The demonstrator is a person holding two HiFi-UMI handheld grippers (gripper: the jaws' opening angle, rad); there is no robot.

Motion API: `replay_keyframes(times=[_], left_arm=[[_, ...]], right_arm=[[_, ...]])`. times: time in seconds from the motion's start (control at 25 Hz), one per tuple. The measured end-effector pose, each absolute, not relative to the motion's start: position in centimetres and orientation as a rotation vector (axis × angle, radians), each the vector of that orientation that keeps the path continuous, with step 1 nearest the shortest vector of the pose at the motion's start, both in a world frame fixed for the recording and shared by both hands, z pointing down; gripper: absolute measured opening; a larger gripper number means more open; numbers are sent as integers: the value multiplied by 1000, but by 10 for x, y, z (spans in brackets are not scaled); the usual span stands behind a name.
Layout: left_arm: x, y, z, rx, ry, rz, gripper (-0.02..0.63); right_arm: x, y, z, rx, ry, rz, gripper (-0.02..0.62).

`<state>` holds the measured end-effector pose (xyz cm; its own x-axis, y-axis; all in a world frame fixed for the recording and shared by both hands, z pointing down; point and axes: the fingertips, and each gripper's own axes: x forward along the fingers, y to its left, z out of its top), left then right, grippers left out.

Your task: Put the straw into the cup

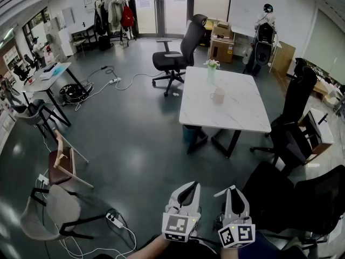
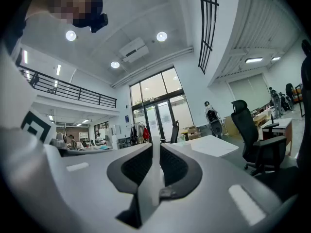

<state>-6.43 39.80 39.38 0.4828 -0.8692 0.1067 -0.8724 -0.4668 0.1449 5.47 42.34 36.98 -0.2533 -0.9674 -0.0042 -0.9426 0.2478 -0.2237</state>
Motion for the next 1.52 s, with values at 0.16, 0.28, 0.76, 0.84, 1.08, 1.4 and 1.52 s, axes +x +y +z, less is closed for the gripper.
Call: replay_keyframes(times=[0.16, 0.28, 0.76, 0.84, 1.08, 1.4, 1.52], left_arm=[[-69, 396, 395, 2546, -1506, 29, 2], [-77, 394, 396, 2542, -1503, 31, 2], [-112, 377, 410, 2502, -1490, 35, 2], [-114, 372, 409, 2504, -1489, 30, 2], [-108, 347, 409, 2515, -1491, 7, 2], [-108, 285, 404, 2495, -1550, -7, 2], [-100, 254, 409, 2494, -1568, -1, 2]], right_arm=[[50, 421, 371, -1830, 2362, -272, 46], [43, 418, 372, -1832, 2346, -295, 46], [8, 404, 387, -1858, 2383, -320, 48], [8, 400, 388, -1867, 2382, -322, 48], [16, 374, 385, -1869, 2383, -276, 48], [28, 307, 379, -1855, 2401, -254, 48], [35, 272, 383, -1832, 2409, -244, 48]])
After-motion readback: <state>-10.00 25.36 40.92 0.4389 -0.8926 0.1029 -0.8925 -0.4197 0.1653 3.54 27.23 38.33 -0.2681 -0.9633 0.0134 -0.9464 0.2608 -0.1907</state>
